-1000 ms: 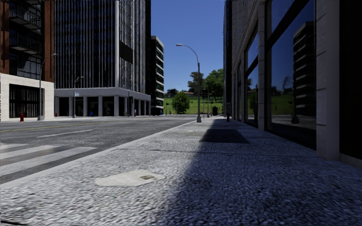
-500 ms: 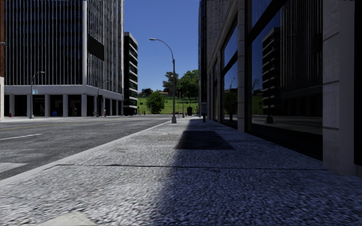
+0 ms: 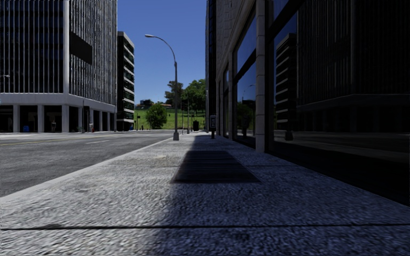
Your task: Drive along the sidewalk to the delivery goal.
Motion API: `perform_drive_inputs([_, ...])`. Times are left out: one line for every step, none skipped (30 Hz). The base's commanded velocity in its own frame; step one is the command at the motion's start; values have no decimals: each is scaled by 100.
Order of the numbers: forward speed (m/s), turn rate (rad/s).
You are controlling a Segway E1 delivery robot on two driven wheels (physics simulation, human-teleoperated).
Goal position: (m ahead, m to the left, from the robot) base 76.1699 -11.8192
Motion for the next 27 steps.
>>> perform_drive_inputs([200, 0])
perform_drive_inputs([200, 0])
perform_drive_inputs([200, 0])
perform_drive_inputs([200, 0])
perform_drive_inputs([200, 0])
perform_drive_inputs([200, 0])
perform_drive_inputs([200, 0])
perform_drive_inputs([200, 0])
perform_drive_inputs([200, 0])
perform_drive_inputs([200, 0])
perform_drive_inputs([200, 10])
perform_drive_inputs([200, 10])
perform_drive_inputs([200, 26])
perform_drive_inputs([200, 32])
perform_drive_inputs([200, 34])
perform_drive_inputs([200, 34])
perform_drive_inputs([200, 35])
perform_drive_inputs([200, 35])
perform_drive_inputs([200, 35])
perform_drive_inputs([200, 35])
perform_drive_inputs([200, 35])
perform_drive_inputs([200, 35])
perform_drive_inputs([200, 33])
perform_drive_inputs([200, 0])
perform_drive_inputs([200, 0])
perform_drive_inputs([200, 0])
perform_drive_inputs([200, 0])
